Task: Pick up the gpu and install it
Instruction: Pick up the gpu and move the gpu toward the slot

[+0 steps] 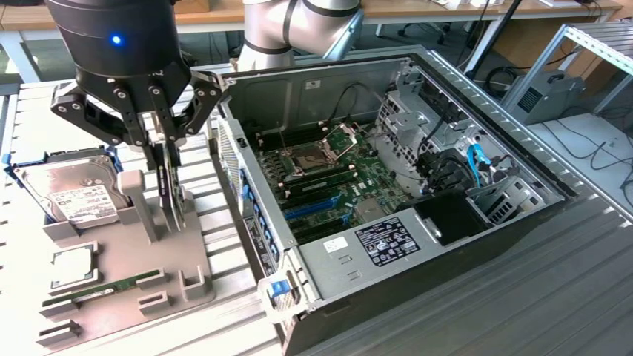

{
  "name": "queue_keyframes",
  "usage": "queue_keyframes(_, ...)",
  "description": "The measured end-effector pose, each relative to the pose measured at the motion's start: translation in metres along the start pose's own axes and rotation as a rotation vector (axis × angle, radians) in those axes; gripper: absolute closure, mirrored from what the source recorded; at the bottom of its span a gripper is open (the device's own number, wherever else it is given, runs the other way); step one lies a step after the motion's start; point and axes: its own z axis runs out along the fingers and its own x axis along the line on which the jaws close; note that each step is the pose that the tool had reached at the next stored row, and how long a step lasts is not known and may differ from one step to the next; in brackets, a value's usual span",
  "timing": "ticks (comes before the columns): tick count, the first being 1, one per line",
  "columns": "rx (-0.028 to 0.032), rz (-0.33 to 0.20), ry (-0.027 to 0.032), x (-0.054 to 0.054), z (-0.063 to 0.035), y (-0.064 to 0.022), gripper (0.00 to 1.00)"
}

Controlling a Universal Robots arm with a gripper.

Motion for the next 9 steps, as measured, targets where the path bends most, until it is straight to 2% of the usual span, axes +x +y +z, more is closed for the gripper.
queue_keyframes(9,-0.0001,0.000,0.0000,-0.0001,-0.0017,0.0000,0.74)
